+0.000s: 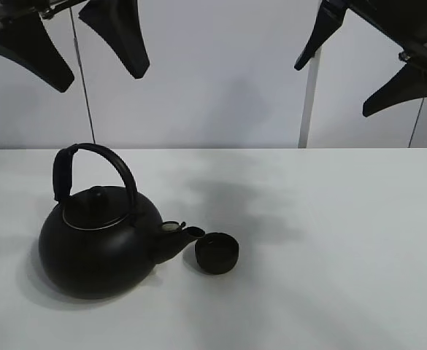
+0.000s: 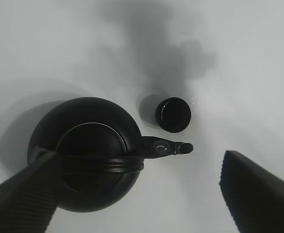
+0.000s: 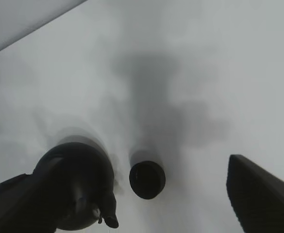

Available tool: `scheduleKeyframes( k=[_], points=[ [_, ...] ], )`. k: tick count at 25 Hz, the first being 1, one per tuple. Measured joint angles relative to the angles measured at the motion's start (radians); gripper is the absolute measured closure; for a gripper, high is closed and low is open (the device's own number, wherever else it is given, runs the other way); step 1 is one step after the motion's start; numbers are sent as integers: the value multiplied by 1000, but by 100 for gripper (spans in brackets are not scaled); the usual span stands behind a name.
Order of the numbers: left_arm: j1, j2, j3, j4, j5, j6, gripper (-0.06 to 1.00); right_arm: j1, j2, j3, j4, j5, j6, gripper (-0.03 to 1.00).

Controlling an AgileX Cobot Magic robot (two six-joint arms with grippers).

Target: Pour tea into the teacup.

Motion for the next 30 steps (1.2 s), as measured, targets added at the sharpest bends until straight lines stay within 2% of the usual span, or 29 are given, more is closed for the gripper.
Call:
scheduleKeyframes(
  k=[6,18,30],
  points=[
    [27,1,0,-19,4,-1,31,0,0,0,2,44,0,36],
    [29,1,0,-22,3,-3,31,0,0,0,6,43,0,36],
    [29,1,0,-22,3,-3,31,0,0,0,53,13,0,36]
  ],
)
